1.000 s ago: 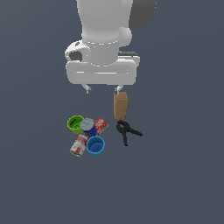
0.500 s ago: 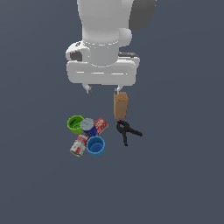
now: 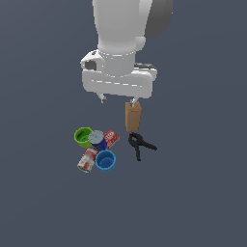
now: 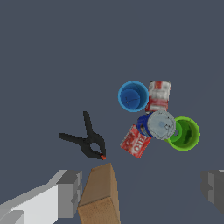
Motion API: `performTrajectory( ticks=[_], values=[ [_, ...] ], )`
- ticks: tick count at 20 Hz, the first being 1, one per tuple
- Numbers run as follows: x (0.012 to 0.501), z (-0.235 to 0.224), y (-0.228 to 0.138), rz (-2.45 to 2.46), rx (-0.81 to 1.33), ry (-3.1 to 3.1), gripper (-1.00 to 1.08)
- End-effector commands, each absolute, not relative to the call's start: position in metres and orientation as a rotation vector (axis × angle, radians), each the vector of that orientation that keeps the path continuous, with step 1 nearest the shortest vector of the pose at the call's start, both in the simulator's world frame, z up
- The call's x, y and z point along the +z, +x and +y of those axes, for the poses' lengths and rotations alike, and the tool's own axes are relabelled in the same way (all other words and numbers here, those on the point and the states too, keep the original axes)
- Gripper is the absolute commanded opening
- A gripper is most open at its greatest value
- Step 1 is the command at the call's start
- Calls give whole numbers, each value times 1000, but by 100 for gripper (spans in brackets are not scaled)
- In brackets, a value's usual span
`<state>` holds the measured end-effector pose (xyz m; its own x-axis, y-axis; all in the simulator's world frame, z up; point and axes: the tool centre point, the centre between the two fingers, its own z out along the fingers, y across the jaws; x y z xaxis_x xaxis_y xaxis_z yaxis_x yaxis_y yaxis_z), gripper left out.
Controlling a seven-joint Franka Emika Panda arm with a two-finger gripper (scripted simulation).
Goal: Pick up a designated object from a clutter of objects.
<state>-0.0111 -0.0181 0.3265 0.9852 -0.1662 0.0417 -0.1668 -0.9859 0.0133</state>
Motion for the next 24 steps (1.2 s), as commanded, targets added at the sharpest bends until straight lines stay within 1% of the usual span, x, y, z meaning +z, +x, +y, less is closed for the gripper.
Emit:
performTrajectory(
  ticks=[1,24],
  values=[
    [321,-14,-16,-341,61,3110,100],
    [260,27,-74,-1164,27,2933,100]
  ],
)
